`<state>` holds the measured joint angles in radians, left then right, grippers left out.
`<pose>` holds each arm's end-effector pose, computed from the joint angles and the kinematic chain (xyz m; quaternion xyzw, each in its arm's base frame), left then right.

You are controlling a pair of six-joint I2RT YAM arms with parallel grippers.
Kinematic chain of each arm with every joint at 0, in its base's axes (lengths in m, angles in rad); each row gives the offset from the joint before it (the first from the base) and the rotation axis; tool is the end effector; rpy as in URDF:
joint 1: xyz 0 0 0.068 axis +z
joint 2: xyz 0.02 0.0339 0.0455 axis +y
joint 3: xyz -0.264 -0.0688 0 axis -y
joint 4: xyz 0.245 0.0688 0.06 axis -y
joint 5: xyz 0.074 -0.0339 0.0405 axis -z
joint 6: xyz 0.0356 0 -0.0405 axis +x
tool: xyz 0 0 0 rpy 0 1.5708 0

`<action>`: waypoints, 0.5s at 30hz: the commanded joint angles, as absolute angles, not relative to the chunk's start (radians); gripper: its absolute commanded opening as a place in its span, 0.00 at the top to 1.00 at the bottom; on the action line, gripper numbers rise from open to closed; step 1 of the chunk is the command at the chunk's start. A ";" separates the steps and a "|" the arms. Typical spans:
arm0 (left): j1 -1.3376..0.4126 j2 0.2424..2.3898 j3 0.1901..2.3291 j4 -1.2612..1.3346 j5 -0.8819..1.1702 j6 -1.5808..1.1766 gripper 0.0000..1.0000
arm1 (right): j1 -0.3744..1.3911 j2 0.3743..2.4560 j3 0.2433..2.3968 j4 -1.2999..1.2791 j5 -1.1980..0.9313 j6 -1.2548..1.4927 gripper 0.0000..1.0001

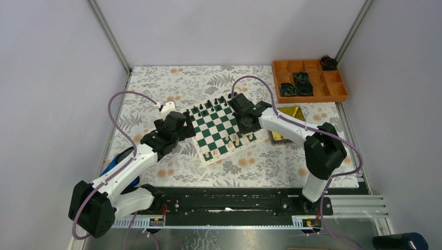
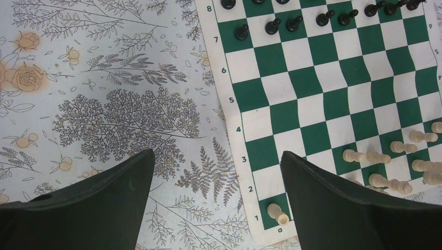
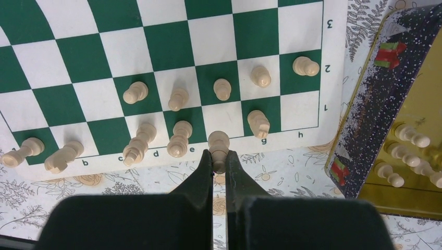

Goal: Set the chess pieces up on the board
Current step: Place the chess piece on the chessboard.

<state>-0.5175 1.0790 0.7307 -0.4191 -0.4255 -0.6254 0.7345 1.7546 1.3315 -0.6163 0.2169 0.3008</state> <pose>0.2008 -0.0974 0.2451 -0.1309 0.8939 -0.0432 0.4266 0.2808 0.2432 0.2334 -0.1786 0.9429 0.0384 0.2785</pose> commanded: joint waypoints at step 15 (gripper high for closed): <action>-0.523 1.081 0.726 -0.370 -0.430 -0.601 0.01 | 0.744 1.817 1.283 -0.502 0.204 0.301 1.00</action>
<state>-0.5175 1.0790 0.7307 -0.4191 -0.4255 -0.6250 0.7345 1.8126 1.2850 -0.5358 0.2150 0.3004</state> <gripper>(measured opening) 0.987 0.039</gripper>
